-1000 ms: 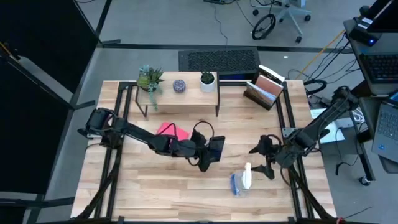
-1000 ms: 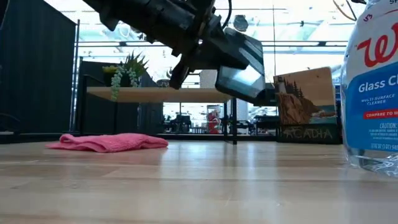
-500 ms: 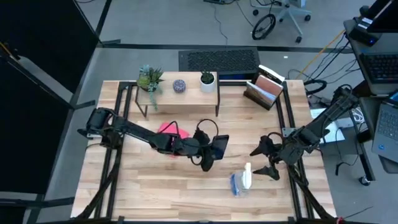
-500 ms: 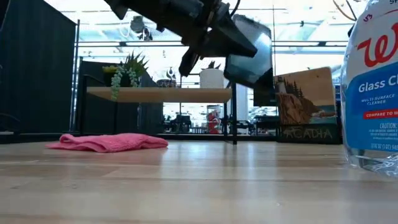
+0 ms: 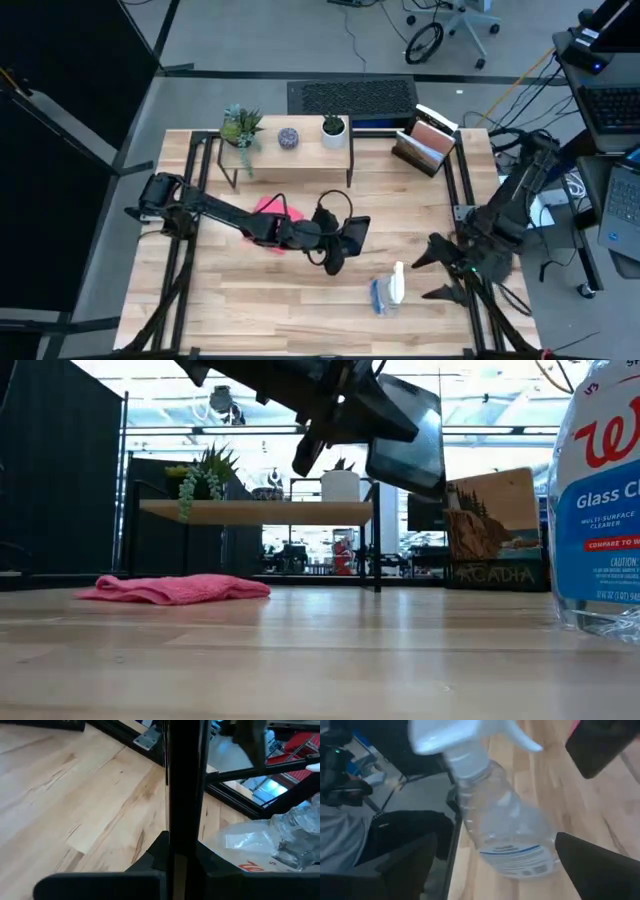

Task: Apply microfiber cloth
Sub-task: Spray the front of the cellphone using the spray bottle

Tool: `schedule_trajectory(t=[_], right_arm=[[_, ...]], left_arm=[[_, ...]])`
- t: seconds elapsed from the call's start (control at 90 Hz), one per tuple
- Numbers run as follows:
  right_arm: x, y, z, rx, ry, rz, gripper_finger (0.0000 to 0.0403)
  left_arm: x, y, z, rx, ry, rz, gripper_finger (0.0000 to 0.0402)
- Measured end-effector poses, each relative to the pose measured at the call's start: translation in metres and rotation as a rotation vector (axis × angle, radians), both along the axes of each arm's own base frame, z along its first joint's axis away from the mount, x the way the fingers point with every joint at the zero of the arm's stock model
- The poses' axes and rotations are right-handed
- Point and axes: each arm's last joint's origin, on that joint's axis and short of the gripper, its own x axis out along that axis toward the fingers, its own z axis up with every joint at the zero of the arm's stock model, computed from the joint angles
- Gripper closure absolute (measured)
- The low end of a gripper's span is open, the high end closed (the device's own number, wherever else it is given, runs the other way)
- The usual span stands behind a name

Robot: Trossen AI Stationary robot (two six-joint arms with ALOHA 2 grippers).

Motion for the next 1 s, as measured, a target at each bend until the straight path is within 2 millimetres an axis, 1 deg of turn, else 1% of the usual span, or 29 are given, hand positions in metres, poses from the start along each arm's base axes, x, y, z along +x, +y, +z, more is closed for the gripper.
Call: schedule_trajectory(t=[0.111, 0.178, 0.267, 0.356, 0.644, 0.844, 1.0], right_arm=[[-0.007, 0.011, -0.005, -0.129, -0.106, -0.072, 0.0012], [-0.004, 0.016, -0.008, -0.227, -0.161, -0.117, 0.0012], [0.003, 0.022, -0.01, -0.295, -0.2, -0.139, 0.0012], [0.01, 0.028, -0.01, -0.315, -0.226, -0.141, 0.0012], [0.021, 0.05, -0.012, -0.329, -0.303, -0.121, 0.0012], [0.028, 0.051, -0.015, -0.396, -0.334, -0.215, 0.0012], [0.038, 0.052, -0.018, -0.388, -0.331, -0.244, 0.0012]], left_arm=[[0.0, 0.0, 0.0, -0.001, -0.001, 0.001, 0.0389], [0.0, 0.001, 0.0, -0.001, -0.003, 0.002, 0.0388], [0.001, 0.002, 0.001, -0.003, -0.009, 0.004, 0.0388], [0.001, 0.004, 0.001, -0.004, -0.012, 0.01, 0.0387], [0.005, 0.008, 0.008, -0.013, -0.046, 0.014, 0.0386], [0.008, 0.011, 0.014, -0.009, -0.063, 0.017, 0.0385], [0.009, 0.014, 0.017, -0.011, -0.072, 0.022, 0.0385]])
